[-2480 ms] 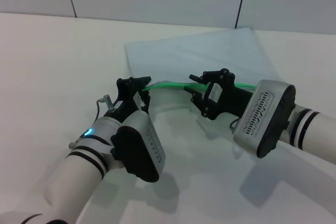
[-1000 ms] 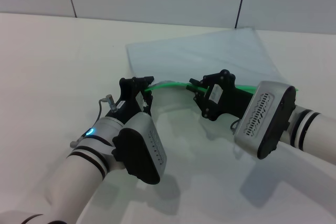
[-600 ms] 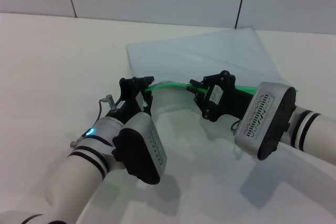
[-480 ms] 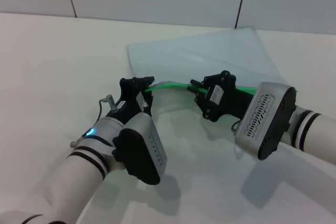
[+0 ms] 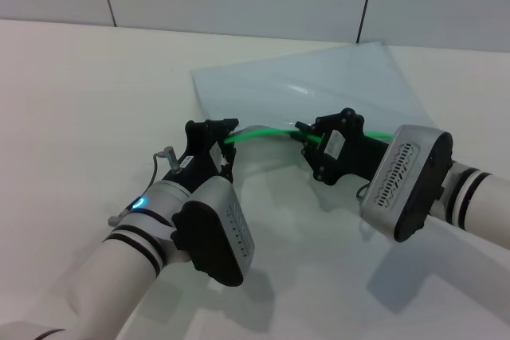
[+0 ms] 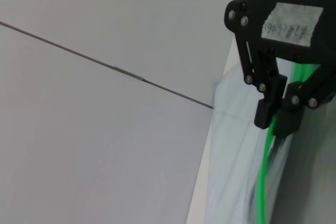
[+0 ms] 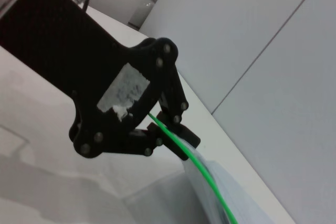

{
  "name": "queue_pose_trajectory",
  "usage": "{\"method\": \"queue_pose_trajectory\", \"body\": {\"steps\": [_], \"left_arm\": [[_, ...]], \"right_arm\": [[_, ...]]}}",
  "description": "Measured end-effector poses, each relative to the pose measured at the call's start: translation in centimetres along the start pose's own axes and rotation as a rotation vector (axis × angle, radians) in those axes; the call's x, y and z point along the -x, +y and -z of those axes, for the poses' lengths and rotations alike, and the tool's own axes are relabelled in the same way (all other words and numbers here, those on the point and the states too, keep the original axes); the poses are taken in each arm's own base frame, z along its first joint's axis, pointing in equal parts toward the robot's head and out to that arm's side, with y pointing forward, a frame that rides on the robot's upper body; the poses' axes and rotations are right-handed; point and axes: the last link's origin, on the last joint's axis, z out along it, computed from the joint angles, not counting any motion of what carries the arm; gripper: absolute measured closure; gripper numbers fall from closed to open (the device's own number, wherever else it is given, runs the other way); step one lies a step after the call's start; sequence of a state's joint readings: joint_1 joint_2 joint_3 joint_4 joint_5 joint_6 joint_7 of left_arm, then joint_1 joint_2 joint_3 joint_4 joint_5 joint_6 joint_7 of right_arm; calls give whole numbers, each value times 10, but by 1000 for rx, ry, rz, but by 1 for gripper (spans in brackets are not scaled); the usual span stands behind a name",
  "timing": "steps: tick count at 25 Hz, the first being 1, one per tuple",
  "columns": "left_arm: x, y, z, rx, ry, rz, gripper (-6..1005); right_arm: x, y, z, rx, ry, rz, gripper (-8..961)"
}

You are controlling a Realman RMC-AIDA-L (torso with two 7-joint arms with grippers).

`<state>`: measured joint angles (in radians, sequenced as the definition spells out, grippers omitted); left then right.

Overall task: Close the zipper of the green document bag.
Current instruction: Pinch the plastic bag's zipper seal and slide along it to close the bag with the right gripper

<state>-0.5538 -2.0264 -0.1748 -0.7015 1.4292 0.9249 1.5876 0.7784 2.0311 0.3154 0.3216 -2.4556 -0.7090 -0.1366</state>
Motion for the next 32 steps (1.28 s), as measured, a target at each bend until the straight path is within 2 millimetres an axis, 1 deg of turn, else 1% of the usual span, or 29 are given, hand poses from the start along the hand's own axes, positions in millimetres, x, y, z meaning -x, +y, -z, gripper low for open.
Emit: {"method": "queue_pose_trajectory", "body": {"steps": [7,10,18,32], "left_arm": [[0,0,0,0,-1,1,945],[1,0,0,0,-1,0,945],[1,0,0,-1,-1,0,945],[1,0,0,0,-1,-2,946]], "right_arm": [[-5,0,3,-6,19,-9,873],[-11,-1,6,-15,33,-16,873],[-15,-3,9,-30,44,-28,873],[-35,-15,21,-95,106,-55,873]]}}
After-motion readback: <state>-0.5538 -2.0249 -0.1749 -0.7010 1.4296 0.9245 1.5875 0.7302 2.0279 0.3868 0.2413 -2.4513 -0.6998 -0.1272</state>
